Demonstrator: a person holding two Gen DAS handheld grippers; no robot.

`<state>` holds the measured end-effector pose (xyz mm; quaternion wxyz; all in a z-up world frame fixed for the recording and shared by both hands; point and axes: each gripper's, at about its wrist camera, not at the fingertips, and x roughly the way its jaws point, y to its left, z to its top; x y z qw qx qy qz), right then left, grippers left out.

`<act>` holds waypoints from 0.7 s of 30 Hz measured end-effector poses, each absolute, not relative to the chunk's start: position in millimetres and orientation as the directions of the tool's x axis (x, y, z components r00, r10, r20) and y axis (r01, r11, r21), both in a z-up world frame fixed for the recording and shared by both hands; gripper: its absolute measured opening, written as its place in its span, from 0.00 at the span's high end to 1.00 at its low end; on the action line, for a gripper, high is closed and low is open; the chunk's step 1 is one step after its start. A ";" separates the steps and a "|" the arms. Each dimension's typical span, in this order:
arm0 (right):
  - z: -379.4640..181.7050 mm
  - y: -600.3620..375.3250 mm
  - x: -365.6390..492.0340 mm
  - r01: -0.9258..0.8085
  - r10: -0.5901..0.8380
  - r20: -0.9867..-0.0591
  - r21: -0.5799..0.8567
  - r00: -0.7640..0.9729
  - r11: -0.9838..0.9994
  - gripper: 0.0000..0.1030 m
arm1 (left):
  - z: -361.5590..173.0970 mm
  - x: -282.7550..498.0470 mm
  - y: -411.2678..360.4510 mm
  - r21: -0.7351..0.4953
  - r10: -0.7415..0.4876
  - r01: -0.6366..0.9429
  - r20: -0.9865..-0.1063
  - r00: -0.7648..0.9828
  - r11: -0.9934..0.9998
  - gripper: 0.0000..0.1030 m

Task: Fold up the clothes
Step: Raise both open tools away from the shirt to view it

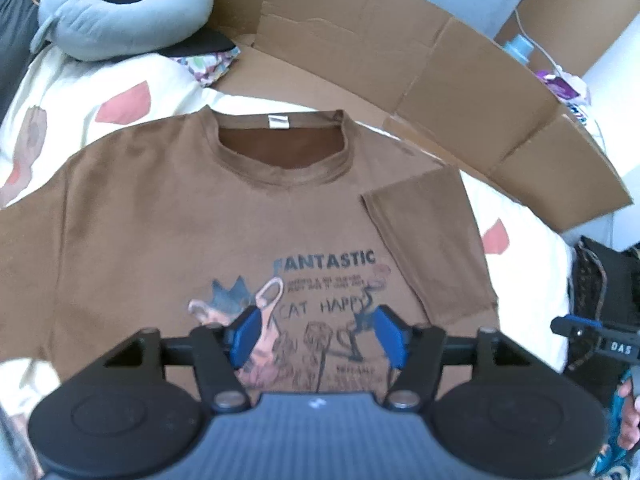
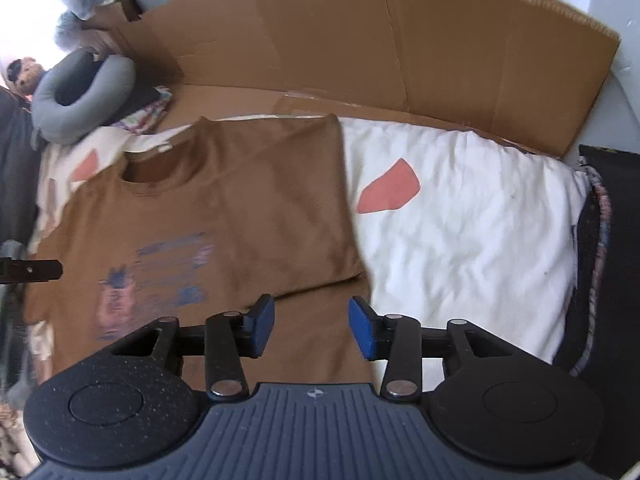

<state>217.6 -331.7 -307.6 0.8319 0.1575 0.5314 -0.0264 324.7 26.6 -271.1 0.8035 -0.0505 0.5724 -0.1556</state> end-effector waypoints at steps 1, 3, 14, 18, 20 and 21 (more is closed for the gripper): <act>-295.7 -327.3 215.5 0.205 0.120 -0.894 0.227 0.431 0.952 0.51 | -260.3 322.1 29.4 -0.268 -0.315 0.188 -0.903 0.291 0.945 0.35; -273.3 -320.0 211.4 0.196 0.118 -0.894 0.221 0.433 0.955 0.47 | -236.7 315.8 33.6 -0.274 -0.321 0.191 -0.900 0.294 0.943 0.30; -149.7 -289.3 174.9 0.252 0.050 -0.892 0.180 0.449 0.951 0.17 | -111.1 272.2 52.2 -0.234 -0.312 0.242 -0.877 0.366 0.942 0.20; -115.4 -282.2 160.7 0.258 0.045 -0.886 0.182 0.461 0.949 0.15 | -88.0 257.0 63.4 -0.251 -0.322 0.224 -0.867 0.379 0.942 0.18; -102.0 -280.4 154.8 0.263 0.043 -0.883 0.185 0.468 0.947 0.14 | -79.4 250.1 68.3 -0.252 -0.324 0.229 -0.866 0.382 0.940 0.18; -96.6 -280.1 152.5 0.265 0.042 -0.882 0.186 0.469 0.946 0.13 | -75.6 247.2 70.7 -0.248 -0.323 0.233 -0.866 0.382 0.940 0.18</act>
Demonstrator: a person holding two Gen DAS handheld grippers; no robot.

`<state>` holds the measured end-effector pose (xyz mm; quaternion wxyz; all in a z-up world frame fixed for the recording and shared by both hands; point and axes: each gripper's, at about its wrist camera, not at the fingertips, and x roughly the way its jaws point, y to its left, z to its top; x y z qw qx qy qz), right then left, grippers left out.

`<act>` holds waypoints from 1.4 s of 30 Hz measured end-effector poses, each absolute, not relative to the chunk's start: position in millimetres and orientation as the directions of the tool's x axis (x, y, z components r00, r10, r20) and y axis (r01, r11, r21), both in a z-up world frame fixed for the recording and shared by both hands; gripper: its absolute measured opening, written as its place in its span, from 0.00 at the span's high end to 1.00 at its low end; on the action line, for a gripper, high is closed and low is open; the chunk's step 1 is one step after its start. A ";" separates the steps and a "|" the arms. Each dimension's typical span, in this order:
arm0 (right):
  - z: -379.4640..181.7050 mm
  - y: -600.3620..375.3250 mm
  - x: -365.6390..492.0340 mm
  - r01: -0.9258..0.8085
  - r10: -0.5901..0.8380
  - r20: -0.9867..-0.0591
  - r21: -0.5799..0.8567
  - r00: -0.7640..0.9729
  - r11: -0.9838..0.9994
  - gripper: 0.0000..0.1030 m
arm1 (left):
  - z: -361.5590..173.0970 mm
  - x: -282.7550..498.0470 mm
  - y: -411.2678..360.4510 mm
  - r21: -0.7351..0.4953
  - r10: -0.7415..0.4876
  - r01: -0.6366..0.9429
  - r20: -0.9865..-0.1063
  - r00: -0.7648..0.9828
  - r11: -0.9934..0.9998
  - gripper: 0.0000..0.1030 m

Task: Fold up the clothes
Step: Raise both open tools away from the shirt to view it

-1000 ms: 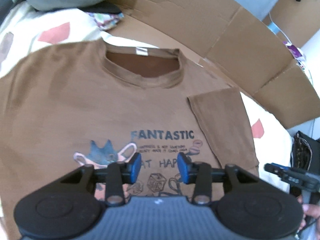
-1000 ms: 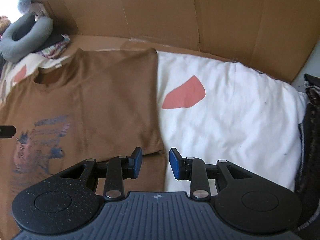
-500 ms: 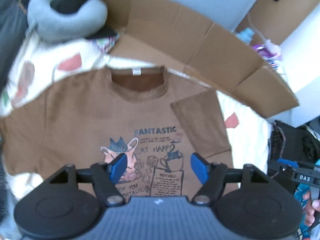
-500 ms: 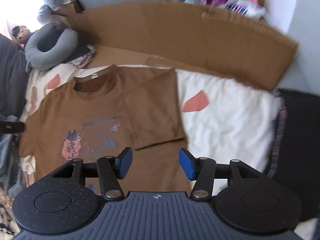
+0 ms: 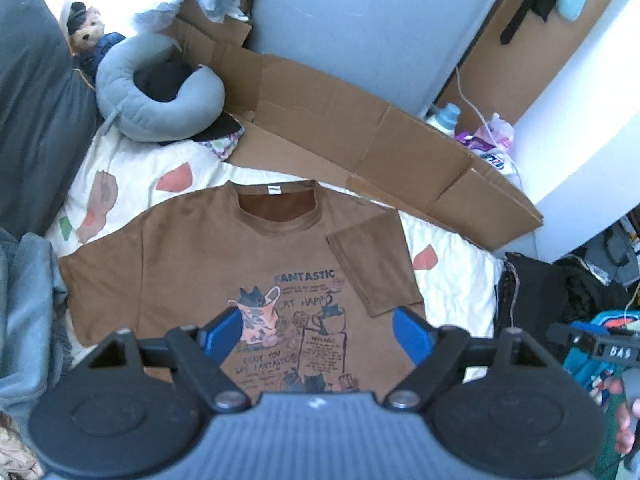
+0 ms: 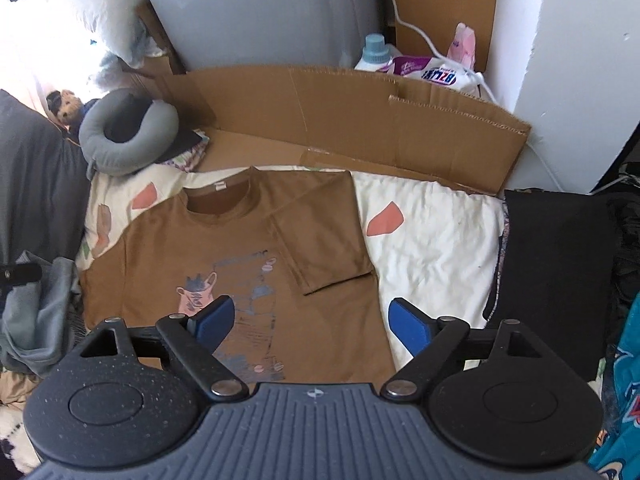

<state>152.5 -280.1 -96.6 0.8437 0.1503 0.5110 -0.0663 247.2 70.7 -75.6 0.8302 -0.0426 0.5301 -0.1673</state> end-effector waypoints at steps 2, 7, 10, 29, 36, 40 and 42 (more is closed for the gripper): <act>-91.1 -279.7 150.7 0.272 0.044 -0.882 0.191 0.469 0.943 0.12 | -72.2 243.4 76.2 -0.243 -0.321 0.237 -0.866 0.384 0.941 0.16; -93.3 -282.4 154.4 0.291 0.058 -0.881 0.217 0.470 0.932 0.11 | -69.8 237.2 96.2 -0.218 -0.289 0.217 -0.874 0.392 0.952 0.15; -100.2 -280.7 158.3 0.299 0.082 -0.878 0.247 0.471 0.922 0.11 | -70.1 236.4 111.6 -0.206 -0.270 0.197 -0.878 0.395 0.958 0.15; -169.4 -248.8 202.1 0.230 0.183 -0.877 0.310 0.445 0.923 0.11 | -137.3 250.8 177.2 -0.144 -0.175 0.103 -0.888 0.426 0.984 0.15; -198.0 -231.9 216.2 0.189 0.188 -0.884 0.290 0.427 0.938 0.11 | -173.7 258.3 191.7 -0.122 -0.130 0.046 -0.898 0.420 0.991 0.15; -210.9 -226.0 225.5 0.159 0.201 -0.881 0.292 0.429 0.943 0.11 | -196.7 261.6 201.4 -0.127 -0.118 0.007 -0.898 0.423 0.992 0.15; -217.1 -223.1 230.7 0.151 0.195 -0.880 0.284 0.432 0.947 0.11 | -206.2 263.2 204.3 -0.118 -0.108 0.003 -0.899 0.425 0.993 0.15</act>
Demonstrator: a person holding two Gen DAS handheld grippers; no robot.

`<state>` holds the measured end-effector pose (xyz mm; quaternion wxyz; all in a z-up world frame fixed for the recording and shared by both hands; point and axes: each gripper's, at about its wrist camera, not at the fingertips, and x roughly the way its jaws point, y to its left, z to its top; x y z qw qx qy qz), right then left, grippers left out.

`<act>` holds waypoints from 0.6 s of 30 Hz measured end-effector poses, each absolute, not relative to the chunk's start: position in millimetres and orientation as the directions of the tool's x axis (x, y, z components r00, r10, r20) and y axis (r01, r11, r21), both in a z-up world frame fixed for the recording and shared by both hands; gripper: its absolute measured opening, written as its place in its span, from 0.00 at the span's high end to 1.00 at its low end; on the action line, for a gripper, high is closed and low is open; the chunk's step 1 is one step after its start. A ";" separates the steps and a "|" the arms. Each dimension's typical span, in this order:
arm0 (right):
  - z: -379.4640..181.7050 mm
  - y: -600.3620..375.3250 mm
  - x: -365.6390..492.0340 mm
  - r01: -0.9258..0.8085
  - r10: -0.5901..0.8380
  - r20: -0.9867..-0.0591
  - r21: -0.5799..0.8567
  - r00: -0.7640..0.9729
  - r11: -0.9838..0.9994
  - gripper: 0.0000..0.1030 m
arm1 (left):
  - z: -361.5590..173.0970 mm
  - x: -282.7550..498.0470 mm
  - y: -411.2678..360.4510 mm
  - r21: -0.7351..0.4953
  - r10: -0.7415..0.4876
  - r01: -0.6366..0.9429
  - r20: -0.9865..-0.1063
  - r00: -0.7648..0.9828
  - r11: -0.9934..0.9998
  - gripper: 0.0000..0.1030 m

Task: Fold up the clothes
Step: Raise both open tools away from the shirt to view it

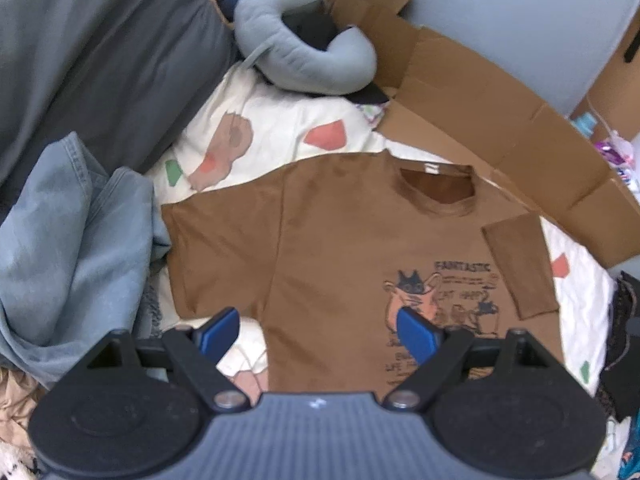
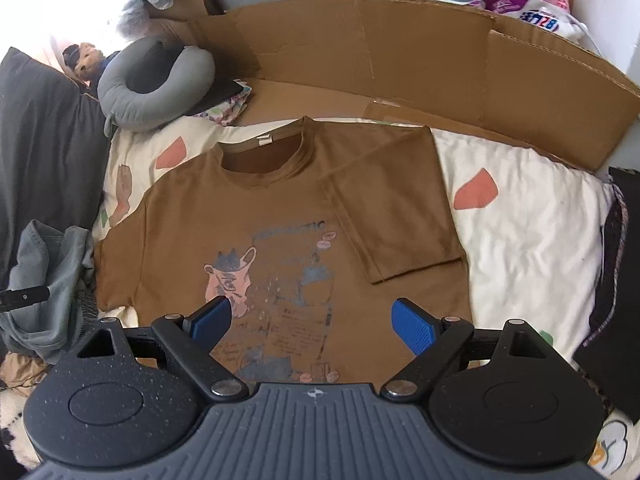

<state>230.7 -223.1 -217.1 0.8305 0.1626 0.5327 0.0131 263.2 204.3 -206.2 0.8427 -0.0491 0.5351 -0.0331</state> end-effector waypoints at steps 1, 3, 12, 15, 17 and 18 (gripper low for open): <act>-220.4 -221.5 233.5 0.149 0.188 -0.881 0.276 0.433 0.950 0.11 | -211.0 263.9 206.1 -0.119 -0.108 0.001 -0.898 0.426 0.993 0.15; -227.8 -218.3 238.4 0.142 0.195 -0.878 0.282 0.437 0.949 0.11 | -221.1 264.8 210.4 -0.125 -0.109 -0.010 -0.898 0.427 0.992 0.15; -267.7 -196.2 249.3 0.098 0.248 -0.855 0.325 0.455 0.941 0.12 | -267.4 258.5 225.1 -0.143 -0.110 -0.039 -0.885 0.452 0.989 0.15; -278.3 -186.4 252.3 0.066 0.261 -0.851 0.325 0.455 0.943 0.12 | -281.2 255.7 230.2 -0.142 -0.103 -0.049 -0.880 0.464 0.989 0.15; -284.3 -180.6 255.2 0.043 0.275 -0.846 0.330 0.457 0.943 0.12 | -289.4 255.5 234.5 -0.146 -0.102 -0.059 -0.877 0.470 0.987 0.15; -287.0 -178.1 256.5 0.034 0.279 -0.843 0.330 0.459 0.943 0.12 | -293.2 255.3 236.5 -0.146 -0.099 -0.063 -0.875 0.474 0.987 0.15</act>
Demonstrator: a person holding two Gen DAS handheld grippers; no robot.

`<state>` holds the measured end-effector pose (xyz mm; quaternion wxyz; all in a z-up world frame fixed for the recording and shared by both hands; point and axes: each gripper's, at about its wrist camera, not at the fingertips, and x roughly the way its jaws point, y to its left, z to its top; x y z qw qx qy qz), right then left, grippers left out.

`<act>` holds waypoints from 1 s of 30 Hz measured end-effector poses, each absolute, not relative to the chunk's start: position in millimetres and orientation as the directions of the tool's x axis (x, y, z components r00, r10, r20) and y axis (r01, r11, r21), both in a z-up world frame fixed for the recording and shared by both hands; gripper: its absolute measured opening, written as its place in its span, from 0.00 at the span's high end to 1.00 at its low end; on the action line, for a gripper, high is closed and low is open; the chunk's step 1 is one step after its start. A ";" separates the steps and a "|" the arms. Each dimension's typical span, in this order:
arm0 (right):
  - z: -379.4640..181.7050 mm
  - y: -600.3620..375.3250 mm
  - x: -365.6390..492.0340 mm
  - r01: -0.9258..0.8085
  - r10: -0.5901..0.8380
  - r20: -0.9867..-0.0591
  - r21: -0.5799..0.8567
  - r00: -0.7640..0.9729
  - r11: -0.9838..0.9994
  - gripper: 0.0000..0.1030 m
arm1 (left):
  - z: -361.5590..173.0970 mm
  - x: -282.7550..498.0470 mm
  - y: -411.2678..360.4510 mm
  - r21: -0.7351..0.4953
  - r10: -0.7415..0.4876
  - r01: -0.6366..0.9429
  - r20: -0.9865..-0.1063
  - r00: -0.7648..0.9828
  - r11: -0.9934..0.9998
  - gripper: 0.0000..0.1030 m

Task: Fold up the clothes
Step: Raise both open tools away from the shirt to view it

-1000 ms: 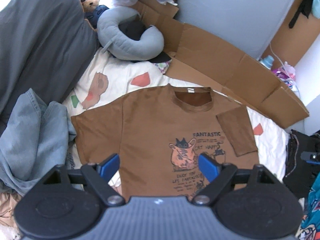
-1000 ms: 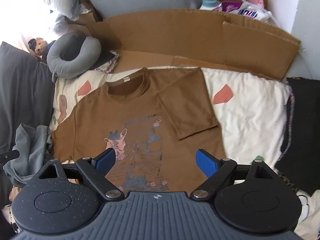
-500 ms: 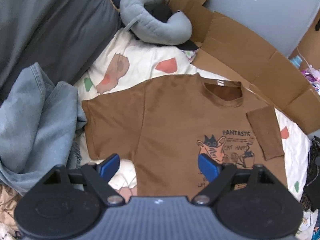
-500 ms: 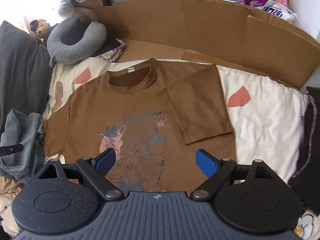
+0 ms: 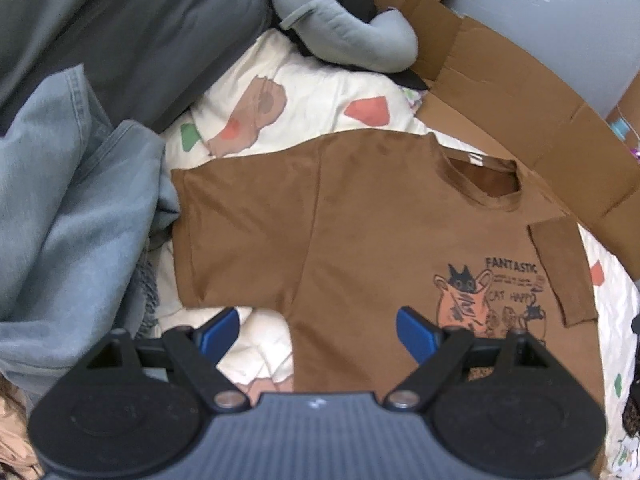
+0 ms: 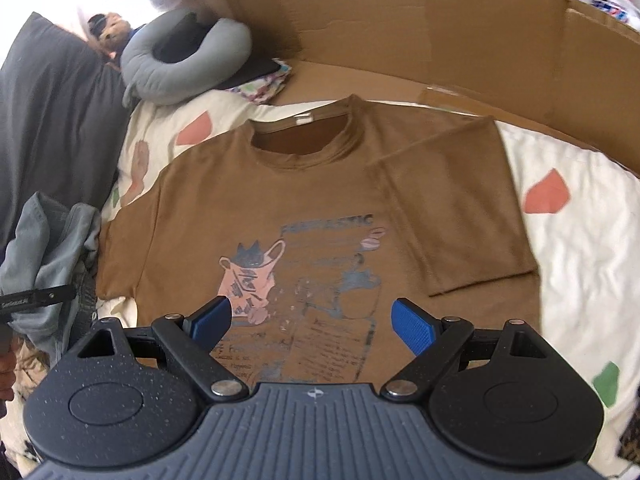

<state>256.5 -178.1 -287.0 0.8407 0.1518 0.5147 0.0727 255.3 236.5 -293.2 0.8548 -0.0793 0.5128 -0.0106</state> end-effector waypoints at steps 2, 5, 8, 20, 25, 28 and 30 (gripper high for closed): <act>-292.4 -173.2 259.0 0.016 0.286 -0.838 0.330 0.464 0.944 0.12 | -300.9 254.8 240.7 -0.144 -0.092 -0.073 -0.871 0.483 0.987 0.15; -301.5 -167.1 261.7 -0.009 0.296 -0.833 0.330 0.467 0.944 0.12 | -311.8 253.7 248.3 -0.153 -0.090 -0.091 -0.866 0.491 0.984 0.15; -311.8 -160.2 263.1 -0.034 0.300 -0.831 0.322 0.468 0.946 0.12 | -322.7 252.5 254.6 -0.158 -0.086 -0.105 -0.863 0.498 0.982 0.15; -353.4 -120.9 262.4 -0.149 0.342 -0.826 0.308 0.449 0.940 0.12 | -346.7 247.9 271.8 -0.189 -0.061 -0.177 -0.829 0.557 0.966 0.23; -361.2 -107.3 259.1 -0.202 0.380 -0.818 0.322 0.432 0.925 0.12 | -356.3 249.7 276.5 -0.190 -0.040 -0.205 -0.820 0.571 0.960 0.26; -364.3 -104.4 254.9 -0.232 0.384 -0.820 0.312 0.424 0.921 0.12 | -365.2 249.1 280.7 -0.201 -0.033 -0.228 -0.815 0.579 0.953 0.27; -367.0 -106.3 253.3 -0.232 0.380 -0.824 0.308 0.421 0.923 0.12 | -373.0 247.0 284.8 -0.216 -0.028 -0.252 -0.807 0.590 0.943 0.28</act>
